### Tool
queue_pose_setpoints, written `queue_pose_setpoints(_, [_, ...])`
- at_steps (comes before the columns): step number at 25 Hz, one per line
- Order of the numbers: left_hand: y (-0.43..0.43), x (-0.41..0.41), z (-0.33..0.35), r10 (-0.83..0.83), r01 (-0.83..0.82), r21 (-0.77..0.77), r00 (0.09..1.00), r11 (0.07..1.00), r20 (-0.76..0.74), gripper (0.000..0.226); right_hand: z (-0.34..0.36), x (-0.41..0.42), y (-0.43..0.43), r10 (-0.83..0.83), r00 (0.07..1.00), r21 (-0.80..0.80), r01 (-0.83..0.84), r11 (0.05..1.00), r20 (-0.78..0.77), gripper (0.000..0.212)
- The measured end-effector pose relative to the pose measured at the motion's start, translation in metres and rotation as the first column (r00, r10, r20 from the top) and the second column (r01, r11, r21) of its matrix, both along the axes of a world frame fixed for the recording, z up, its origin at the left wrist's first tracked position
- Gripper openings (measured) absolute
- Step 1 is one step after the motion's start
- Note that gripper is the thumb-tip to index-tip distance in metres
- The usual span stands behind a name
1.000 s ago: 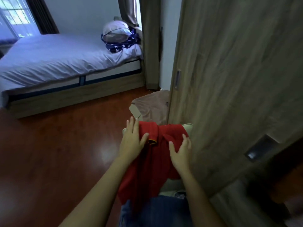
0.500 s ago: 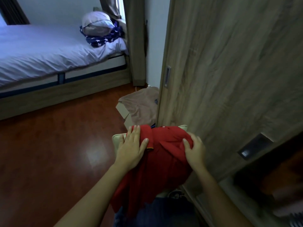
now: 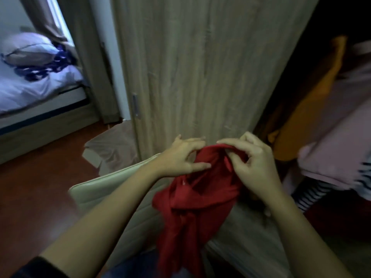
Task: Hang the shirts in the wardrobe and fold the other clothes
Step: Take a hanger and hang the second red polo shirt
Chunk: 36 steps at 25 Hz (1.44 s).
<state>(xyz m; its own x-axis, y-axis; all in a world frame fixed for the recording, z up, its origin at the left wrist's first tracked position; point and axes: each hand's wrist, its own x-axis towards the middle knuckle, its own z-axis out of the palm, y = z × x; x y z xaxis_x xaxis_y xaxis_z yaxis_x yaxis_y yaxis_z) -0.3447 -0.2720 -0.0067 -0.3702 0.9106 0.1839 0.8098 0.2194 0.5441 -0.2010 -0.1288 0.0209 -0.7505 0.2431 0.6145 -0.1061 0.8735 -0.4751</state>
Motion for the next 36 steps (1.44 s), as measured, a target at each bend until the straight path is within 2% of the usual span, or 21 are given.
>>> queue_pose_setpoints(2, [0.021, 0.019, 0.0, -0.009, 0.031, 0.136, 0.987, 0.99, -0.161, 0.031, 0.011, 0.037, 0.019, -0.14, 0.987, -0.057, 0.135, 0.989, -0.08, 0.036])
queue_pose_setpoints(4, [0.036, 0.026, -0.008, 0.027, 0.025, 0.153, 0.945, 0.988, -0.326, 0.031, 0.018, 0.066, 0.041, -0.243, 0.957, -0.165, 0.218, 0.962, -0.157, 0.037])
queue_pose_setpoints(5, [0.043, 0.028, -0.016, 0.031, 0.006, 0.106, 0.938, 0.994, -0.345, 0.03, 0.021, 0.081, 0.054, -0.299, 0.938, -0.212, 0.261, 0.942, -0.175, 0.036])
queue_pose_setpoints(7, [0.058, 0.033, -0.029, -0.035, 0.037, 0.003, 0.968, 0.999, -0.248, 0.03, 0.025, 0.12, 0.079, -0.413, 0.901, -0.238, 0.376, 0.895, -0.129, 0.032])
queue_pose_setpoints(10, [0.079, 0.044, -0.019, -0.076, 0.076, 0.009, 0.997, 0.997, -0.011, 0.011, 0.015, 0.181, 0.116, -0.571, 0.809, -0.059, 0.582, 0.811, 0.141, 0.023])
queue_pose_setpoints(12, [0.09, 0.052, -0.007, -0.043, 0.044, -0.007, 0.991, 0.999, 0.127, 0.044, 0.009, 0.212, 0.137, -0.598, 0.737, 0.065, 0.612, 0.788, 0.314, 0.029])
queue_pose_setpoints(14, [0.101, 0.061, -0.004, -0.003, 0.003, 0.003, 0.992, 1.0, 0.126, 0.058, 0.01, 0.234, 0.152, -0.478, 0.764, 0.009, 0.527, 0.85, 0.433, 0.045])
queue_pose_setpoints(16, [0.112, 0.07, 0.0, 0.048, -0.08, 0.121, 0.968, 0.989, 0.247, 0.054, 0.014, 0.252, 0.159, -0.264, 0.849, -0.175, 0.377, 0.909, 0.457, 0.062])
queue_pose_setpoints(18, [0.118, 0.083, 0.014, -0.039, -0.098, 0.273, 0.889, 0.957, 0.457, 0.044, 0.02, 0.268, 0.163, -0.161, 0.906, -0.279, 0.283, 0.918, 0.391, 0.071])
queue_pose_setpoints(20, [0.119, 0.094, 0.027, -0.193, -0.014, 0.365, 0.83, 0.931, 0.524, 0.037, 0.025, 0.281, 0.174, -0.214, 0.914, -0.206, 0.296, 0.933, 0.345, 0.069])
queue_pose_setpoints(22, [0.118, 0.099, 0.031, -0.277, 0.109, 0.354, 0.839, 0.929, 0.469, 0.044, 0.03, 0.286, 0.179, -0.35, 0.853, 0.048, 0.36, 0.932, 0.388, 0.052])
queue_pose_setpoints(23, [0.119, 0.101, 0.031, -0.271, 0.15, 0.315, 0.881, 0.937, 0.388, 0.052, 0.028, 0.286, 0.179, -0.417, 0.8, 0.156, 0.39, 0.908, 0.431, 0.045])
queue_pose_setpoints(24, [0.121, 0.105, 0.029, -0.237, 0.162, 0.29, 0.94, 0.943, 0.245, 0.056, 0.024, 0.286, 0.176, -0.486, 0.745, 0.219, 0.435, 0.873, 0.457, 0.042])
queue_pose_setpoints(25, [0.126, 0.11, 0.028, -0.169, 0.139, 0.32, 0.983, 0.937, 0.07, 0.052, 0.018, 0.284, 0.17, -0.55, 0.701, 0.248, 0.493, 0.834, 0.454, 0.04])
queue_pose_setpoints(27, [0.139, 0.12, 0.026, -0.048, 0.122, 0.432, 0.983, 0.894, -0.178, 0.045, 0.004, 0.279, 0.156, -0.602, 0.692, 0.252, 0.549, 0.797, 0.399, 0.043])
queue_pose_setpoints(28, [0.146, 0.124, 0.023, -0.049, 0.158, 0.382, 0.959, 0.911, -0.279, 0.047, -0.001, 0.277, 0.152, -0.592, 0.706, 0.224, 0.551, 0.804, 0.388, 0.047])
queue_pose_setpoints(29, [0.149, 0.128, 0.019, -0.094, 0.196, 0.242, 0.921, 0.95, -0.378, 0.051, -0.004, 0.276, 0.15, -0.573, 0.723, 0.17, 0.555, 0.814, 0.386, 0.049])
queue_pose_setpoints(30, [0.15, 0.129, 0.018, -0.143, 0.203, 0.098, 0.893, 0.974, -0.426, 0.054, -0.006, 0.275, 0.15, -0.558, 0.731, 0.107, 0.566, 0.817, 0.393, 0.049])
queue_pose_setpoints(31, [0.149, 0.128, 0.019, -0.163, 0.21, 0.065, 0.891, 0.975, -0.424, 0.054, -0.007, 0.277, 0.151, -0.55, 0.725, 0.05, 0.585, 0.809, 0.414, 0.048])
queue_pose_setpoints(34, [0.149, 0.132, 0.031, -0.037, 0.139, 0.318, 0.952, 0.938, -0.305, 0.038, -0.008, 0.284, 0.15, -0.588, 0.68, -0.005, 0.656, 0.755, 0.437, 0.04])
queue_pose_setpoints(36, [0.154, 0.138, 0.026, -0.059, 0.148, 0.241, 0.938, 0.959, -0.342, 0.035, -0.01, 0.287, 0.149, -0.63, 0.656, -0.004, 0.694, 0.72, 0.416, 0.037])
